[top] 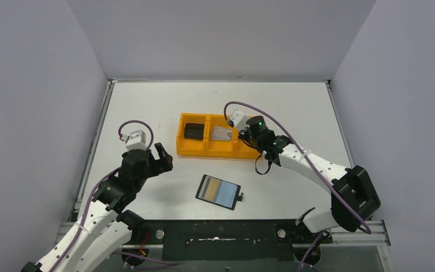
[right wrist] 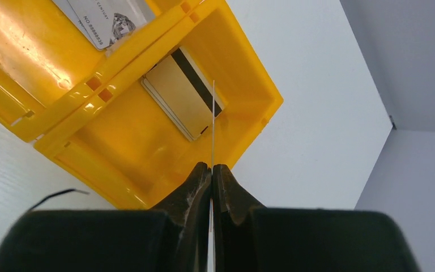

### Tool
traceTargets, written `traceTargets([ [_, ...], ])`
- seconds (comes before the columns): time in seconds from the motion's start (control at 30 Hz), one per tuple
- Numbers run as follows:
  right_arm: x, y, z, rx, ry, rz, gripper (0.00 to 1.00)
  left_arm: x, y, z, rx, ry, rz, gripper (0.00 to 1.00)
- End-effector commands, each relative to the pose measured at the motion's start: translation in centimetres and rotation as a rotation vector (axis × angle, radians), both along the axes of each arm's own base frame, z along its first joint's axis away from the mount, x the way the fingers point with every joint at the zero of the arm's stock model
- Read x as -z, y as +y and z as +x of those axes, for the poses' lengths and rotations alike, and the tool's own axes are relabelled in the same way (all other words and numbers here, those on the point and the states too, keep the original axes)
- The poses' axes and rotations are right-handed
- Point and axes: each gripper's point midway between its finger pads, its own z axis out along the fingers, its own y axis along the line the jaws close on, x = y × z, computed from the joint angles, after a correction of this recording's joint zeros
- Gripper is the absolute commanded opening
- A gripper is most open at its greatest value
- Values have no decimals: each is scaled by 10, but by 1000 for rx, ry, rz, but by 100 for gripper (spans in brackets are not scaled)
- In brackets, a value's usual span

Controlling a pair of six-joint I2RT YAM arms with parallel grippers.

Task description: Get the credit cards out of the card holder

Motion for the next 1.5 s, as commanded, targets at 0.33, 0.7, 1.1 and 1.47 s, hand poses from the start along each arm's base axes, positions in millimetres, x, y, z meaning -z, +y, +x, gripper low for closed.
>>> traceTargets([
  [0.33,5,16,42,-265,-19,-163,0,-24,5,7,-37,-62,-19,91],
  [0.7,20,15,67,-335,19,-219,1,-24,6,7,-42,-63,-17,91],
  [1.1,43,12,84,-347,46,-233,4,-21,5,8,-39,-57,-14,91],
  [1.47,65,10,84,-374,99,-273,5,-18,6,9,-48,-45,-5,91],
])
